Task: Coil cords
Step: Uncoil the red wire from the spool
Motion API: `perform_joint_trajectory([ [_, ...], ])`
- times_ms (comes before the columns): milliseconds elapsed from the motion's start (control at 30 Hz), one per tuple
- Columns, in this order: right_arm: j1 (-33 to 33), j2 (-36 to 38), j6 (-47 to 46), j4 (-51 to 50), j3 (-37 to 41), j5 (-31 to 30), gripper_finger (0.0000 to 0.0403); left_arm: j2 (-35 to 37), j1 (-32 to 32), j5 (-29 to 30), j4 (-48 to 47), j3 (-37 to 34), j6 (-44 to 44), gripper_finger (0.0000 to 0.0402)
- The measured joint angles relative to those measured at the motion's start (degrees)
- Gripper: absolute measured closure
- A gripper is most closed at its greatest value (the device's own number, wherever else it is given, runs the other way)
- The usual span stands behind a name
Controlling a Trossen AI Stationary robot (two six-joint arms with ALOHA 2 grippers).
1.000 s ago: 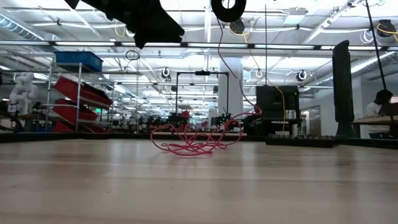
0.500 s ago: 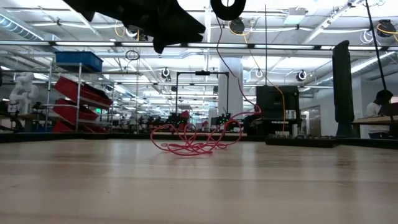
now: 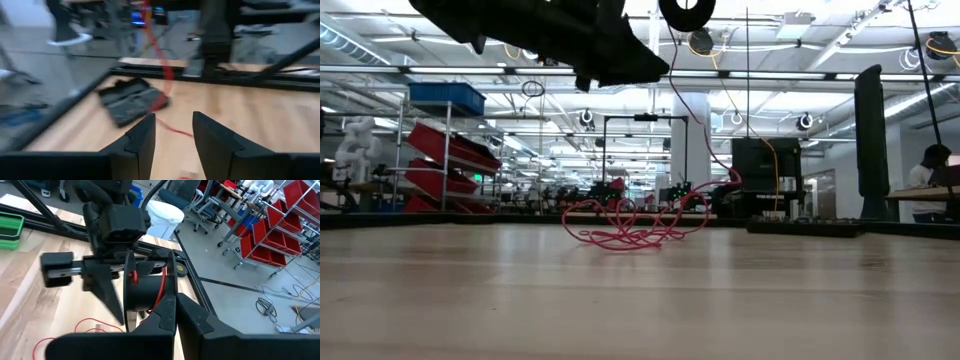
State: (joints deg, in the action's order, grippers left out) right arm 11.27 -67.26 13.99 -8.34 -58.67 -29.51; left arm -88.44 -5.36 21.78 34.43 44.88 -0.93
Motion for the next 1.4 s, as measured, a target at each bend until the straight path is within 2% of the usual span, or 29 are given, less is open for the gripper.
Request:
perform_joint_trajectory([
  [167, 0.1, 0.0, 0.1, 0.0, 0.0, 1.6, 0.0403, 0.0, 0.0, 0.3, 3.9, 0.0, -4.0, 0.0265],
  [433, 0.1, 0.0, 0.1, 0.0, 0.0, 2.6, 0.0403, 0.0, 0.1, -5.1, 6.0, 0.0, -4.4, 0.0265],
  [933, 0.1, 0.0, 0.4, 0.2, 0.0, 3.0, 0.0403, 0.0, 1.6, -6.1, 6.1, 0.0, -4.4, 0.0265],
  [1200, 0.1, 0.0, 0.6, 0.4, 0.0, 4.6, 0.0403, -3.1, 1.7, -8.3, 9.2, 0.1, -4.4, 0.0265],
  [1400, 0.1, 0.0, 0.6, -0.1, 0.0, 4.6, 0.0403, -4.2, 2.0, -8.0, 10.3, 0.1, -4.4, 0.0297],
])
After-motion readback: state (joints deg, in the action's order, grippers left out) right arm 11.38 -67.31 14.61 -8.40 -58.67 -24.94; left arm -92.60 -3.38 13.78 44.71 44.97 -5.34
